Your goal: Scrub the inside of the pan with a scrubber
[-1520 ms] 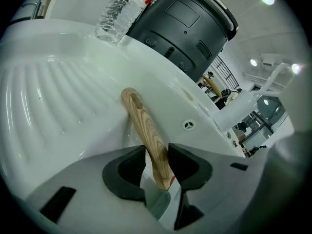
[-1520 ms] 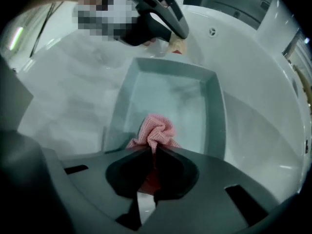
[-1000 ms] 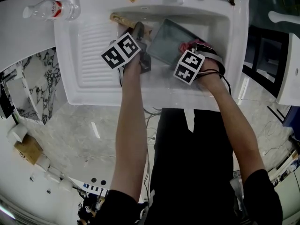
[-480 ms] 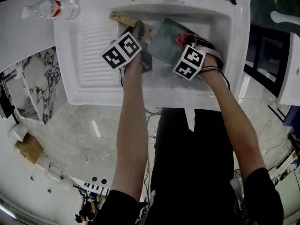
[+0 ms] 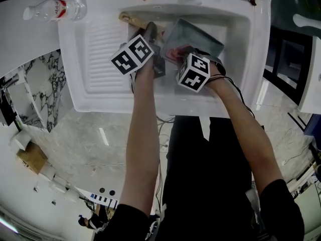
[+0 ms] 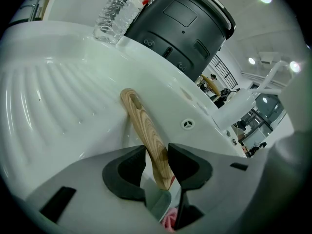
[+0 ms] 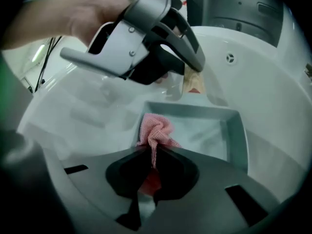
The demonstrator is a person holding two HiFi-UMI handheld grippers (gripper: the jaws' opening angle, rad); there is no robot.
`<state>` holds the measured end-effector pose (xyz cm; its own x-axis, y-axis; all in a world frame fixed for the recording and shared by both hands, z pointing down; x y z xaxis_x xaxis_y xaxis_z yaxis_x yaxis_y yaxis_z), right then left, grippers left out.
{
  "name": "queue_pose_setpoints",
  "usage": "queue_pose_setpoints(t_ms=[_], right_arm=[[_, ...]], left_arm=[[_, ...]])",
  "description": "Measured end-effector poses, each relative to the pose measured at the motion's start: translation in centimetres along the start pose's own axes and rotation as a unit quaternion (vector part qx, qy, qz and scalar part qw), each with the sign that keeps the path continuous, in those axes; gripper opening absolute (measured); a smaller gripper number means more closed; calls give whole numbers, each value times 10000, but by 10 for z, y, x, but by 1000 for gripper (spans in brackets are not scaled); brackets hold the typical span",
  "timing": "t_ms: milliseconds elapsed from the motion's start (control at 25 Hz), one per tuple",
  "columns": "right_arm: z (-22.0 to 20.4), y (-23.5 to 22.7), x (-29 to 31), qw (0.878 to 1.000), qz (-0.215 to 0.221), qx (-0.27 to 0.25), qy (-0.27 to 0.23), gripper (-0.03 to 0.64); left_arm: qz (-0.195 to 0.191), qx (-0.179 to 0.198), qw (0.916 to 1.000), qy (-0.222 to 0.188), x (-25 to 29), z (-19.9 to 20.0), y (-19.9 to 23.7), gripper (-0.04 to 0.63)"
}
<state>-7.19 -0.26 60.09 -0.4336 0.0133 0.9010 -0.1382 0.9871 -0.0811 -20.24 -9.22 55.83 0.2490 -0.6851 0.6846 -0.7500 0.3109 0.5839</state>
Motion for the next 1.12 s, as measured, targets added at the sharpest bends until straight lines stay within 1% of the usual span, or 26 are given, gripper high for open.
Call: queue_pose_setpoints(t_ms=[120,200,400,600,800,920,1000,1120], right_arm=[[26,-11,6,9990,-98,26,-441,41],[37,-16,8,9983,-206,-75,-534,41],[41,-30,8,9981,-410,-229,-396,43],[33,-55,3,9950,-946,-181,-267,43],[26,-83,-2,9840,-1767,-200,52,43],[22,-94,-6,9742,-2189,-442,331,43],[19,-96,-9,9693,-2300,-677,548,43],[7,-92,-12,9631,-2289,-1009,994,42]], left_arm=[[-4,-4,10000,8,0,0,0,164],[-2,-18,10000,14,0,-1,0,164],[-20,16,10000,43,0,1,0,164],[-3,-19,9999,104,0,0,0,164],[-3,-3,9999,130,0,1,0,164],[-6,15,9999,139,1,1,-1,164],[-29,-13,9998,172,1,0,-1,164],[-125,-159,9994,276,3,0,-2,164]])
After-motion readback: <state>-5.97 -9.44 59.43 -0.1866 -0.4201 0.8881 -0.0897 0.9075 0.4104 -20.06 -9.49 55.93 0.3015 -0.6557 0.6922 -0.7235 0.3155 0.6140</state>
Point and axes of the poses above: the fingertips, and each gripper's own axes: x forward along the fingers, y to its left, z out of its top, the point moved 5 cm from there along -x, backward along the fingers, and after that the axes turned 6 degrees about -x, right-handed, at the moved point
